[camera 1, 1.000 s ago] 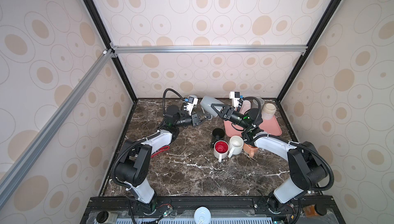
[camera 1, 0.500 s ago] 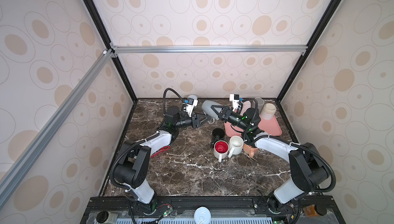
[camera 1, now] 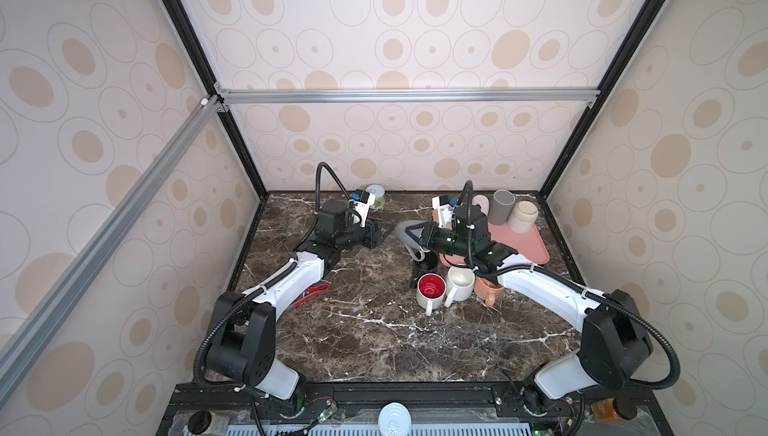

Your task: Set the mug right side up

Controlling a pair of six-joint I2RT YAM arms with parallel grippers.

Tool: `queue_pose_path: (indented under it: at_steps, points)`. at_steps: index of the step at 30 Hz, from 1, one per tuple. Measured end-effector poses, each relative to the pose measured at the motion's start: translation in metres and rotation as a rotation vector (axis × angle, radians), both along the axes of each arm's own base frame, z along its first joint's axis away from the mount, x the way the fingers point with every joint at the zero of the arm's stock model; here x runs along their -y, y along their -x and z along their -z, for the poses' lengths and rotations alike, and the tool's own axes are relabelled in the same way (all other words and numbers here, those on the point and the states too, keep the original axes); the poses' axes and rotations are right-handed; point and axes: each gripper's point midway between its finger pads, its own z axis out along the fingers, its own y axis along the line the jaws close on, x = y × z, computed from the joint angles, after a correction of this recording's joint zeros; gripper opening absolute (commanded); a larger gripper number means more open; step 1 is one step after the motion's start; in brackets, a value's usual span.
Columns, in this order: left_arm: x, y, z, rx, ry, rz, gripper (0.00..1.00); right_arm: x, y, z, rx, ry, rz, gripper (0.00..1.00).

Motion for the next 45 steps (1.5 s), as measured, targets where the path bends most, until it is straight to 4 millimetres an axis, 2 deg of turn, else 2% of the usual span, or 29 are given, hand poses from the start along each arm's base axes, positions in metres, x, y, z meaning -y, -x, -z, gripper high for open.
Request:
queue_pose_path:
  at_steps: [8, 14, 22, 29, 34, 37, 41, 45]
  points:
    - [-0.027, -0.002, 0.003, 0.032, -0.137, -0.119, 0.53, 0.000, -0.002, 0.003, 0.000, 0.202, 0.024, 0.00]
    - [-0.047, -0.002, 0.004, 0.050, -0.220, -0.204, 0.56, -0.003, -0.002, 0.032, -0.062, 0.375, 0.016, 0.00]
    - [-0.070, -0.002, 0.011, 0.058, -0.307, -0.307, 0.58, -0.023, -0.005, 0.058, -0.096, 0.606, -0.040, 0.00]
    - [-0.077, -0.003, 0.016, 0.059, -0.345, -0.333, 0.59, -0.031, -0.011, 0.053, -0.060, 0.701, -0.059, 0.00]
    - [-0.081, -0.003, 0.019, 0.060, -0.362, -0.343, 0.59, -0.029, -0.033, 0.041, -0.005, 0.787, -0.035, 0.00]
    - [-0.081, -0.002, 0.022, 0.055, -0.369, -0.344, 0.59, -0.031, -0.051, 0.041, -0.001, 0.821, -0.033, 0.00]
    - [-0.081, 0.000, 0.028, 0.045, -0.371, -0.337, 0.59, -0.024, -0.076, 0.057, -0.051, 0.854, -0.037, 0.00]
    - [-0.081, 0.000, 0.031, 0.039, -0.373, -0.333, 0.59, -0.009, -0.095, 0.086, -0.133, 0.878, -0.035, 0.00]
